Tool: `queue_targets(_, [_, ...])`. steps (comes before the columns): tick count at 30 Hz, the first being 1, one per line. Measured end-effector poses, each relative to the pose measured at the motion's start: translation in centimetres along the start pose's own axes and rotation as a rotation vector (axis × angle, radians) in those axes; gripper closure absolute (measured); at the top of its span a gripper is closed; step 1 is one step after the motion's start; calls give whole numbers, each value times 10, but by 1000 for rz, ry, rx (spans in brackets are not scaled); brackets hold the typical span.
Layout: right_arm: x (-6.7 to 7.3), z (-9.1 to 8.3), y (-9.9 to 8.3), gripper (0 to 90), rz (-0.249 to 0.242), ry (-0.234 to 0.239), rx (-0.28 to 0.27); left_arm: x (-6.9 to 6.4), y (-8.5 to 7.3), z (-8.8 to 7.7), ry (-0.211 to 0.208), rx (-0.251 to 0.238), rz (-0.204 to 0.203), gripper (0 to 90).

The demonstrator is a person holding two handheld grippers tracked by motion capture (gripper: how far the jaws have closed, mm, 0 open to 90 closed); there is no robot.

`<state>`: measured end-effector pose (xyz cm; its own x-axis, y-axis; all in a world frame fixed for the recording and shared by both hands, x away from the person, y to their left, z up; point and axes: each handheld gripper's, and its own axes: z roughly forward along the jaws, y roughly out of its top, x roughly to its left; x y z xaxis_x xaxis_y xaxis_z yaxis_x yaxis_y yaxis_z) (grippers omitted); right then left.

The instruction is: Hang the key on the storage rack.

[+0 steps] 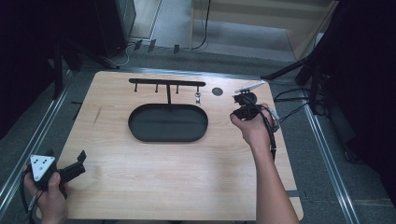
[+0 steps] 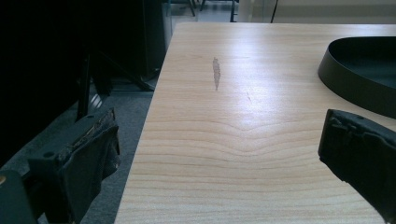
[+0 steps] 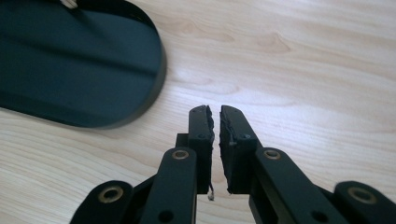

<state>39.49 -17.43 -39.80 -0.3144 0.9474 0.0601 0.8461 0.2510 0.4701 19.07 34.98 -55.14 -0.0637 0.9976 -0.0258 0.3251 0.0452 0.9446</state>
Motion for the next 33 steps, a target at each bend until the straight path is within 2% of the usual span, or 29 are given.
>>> queue_targets(4, [-9,3,-7,836,18,2,6,0,0,0,0,0,-1,0])
queue_targets(5, [-16,6,-13,835,32,2,15,0,0,0,0,0,0,0])
queue_targets(8, [-23,8,-20,830,45,1,19,0,0,0,1,-1,0,0])
queue_targets(12, [-34,12,-31,796,67,7,26,-1,0,0,1,-2,2,0])
queue_targets(14, [-38,14,-36,718,66,12,27,-1,0,0,2,-1,2,0])
queue_targets(17, [-46,17,-45,563,66,48,17,-1,0,0,2,-2,1,0])
queue_targets(20, [-53,20,-53,429,80,50,-6,-1,0,0,2,-2,2,0])
queue_targets(23, [-57,24,-62,251,67,35,-25,-1,0,0,2,-1,2,0])
queue_targets(24, [-58,25,-65,163,74,28,-23,-1,0,0,2,-1,2,0])
queue_targets(26, [-57,29,-73,3,66,-18,-36,-1,0,0,2,-2,2,0])
queue_targets(33, [-68,36,-104,0,110,-15,-121,-1,0,0,3,-2,2,0])
